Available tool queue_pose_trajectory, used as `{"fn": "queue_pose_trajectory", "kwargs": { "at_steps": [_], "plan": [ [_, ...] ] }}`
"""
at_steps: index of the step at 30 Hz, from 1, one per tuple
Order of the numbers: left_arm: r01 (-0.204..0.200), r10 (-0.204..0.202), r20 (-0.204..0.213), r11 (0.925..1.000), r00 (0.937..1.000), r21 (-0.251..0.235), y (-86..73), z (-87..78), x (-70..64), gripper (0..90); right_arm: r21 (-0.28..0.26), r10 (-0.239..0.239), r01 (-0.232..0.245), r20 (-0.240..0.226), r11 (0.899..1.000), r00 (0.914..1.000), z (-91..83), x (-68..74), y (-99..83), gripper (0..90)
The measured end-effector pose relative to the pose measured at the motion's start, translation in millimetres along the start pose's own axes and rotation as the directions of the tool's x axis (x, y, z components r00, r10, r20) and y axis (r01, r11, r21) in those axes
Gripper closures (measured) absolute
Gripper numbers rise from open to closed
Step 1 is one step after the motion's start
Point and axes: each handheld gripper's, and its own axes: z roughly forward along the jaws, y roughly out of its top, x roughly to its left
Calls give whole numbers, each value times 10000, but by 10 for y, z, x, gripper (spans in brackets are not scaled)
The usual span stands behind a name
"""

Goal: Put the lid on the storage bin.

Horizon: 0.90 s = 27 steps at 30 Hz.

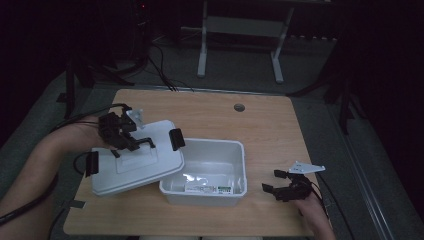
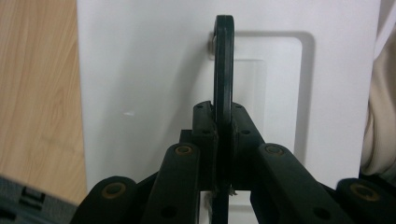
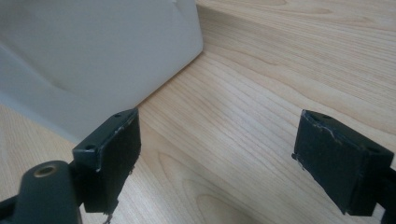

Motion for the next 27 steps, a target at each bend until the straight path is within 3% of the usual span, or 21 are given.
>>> {"fn": "queue_pose_trajectory", "kwargs": {
  "at_steps": [7, 10, 15, 17, 23, 27],
  "plan": [
    [-473, 473, 113, 9989, 9988, 16, 236, 78, -63, 837, -81, 27, -27, -53, 10000, 10000, -13, 5, -12, 145],
    [-957, 959, 121, 9953, 9953, -143, 393, 100, -134, 837, -166, 46, -46, -34, 9999, 10000, -20, 1, -20, 145],
    [-1220, 1223, 130, 9923, 9924, -234, 565, 101, -193, 837, -176, -2, 0, -84, 9998, 10000, -22, 13, -22, 145],
    [-1433, 1434, 32, 9895, 9897, -201, 653, 102, -229, 836, -156, -24, 23, -70, 9999, 10000, -19, 15, -26, 145],
    [-1850, 1859, 244, 9821, 9823, -361, 948, 141, -326, 836, -322, 20, -24, -137, 9995, 9999, -37, 25, -36, 145],
    [-2298, 2304, 210, 9728, 9729, -282, 1142, 193, -392, 837, -330, -11, 6, -155, 9995, 9999, -42, 22, -39, 145]
  ]
}}
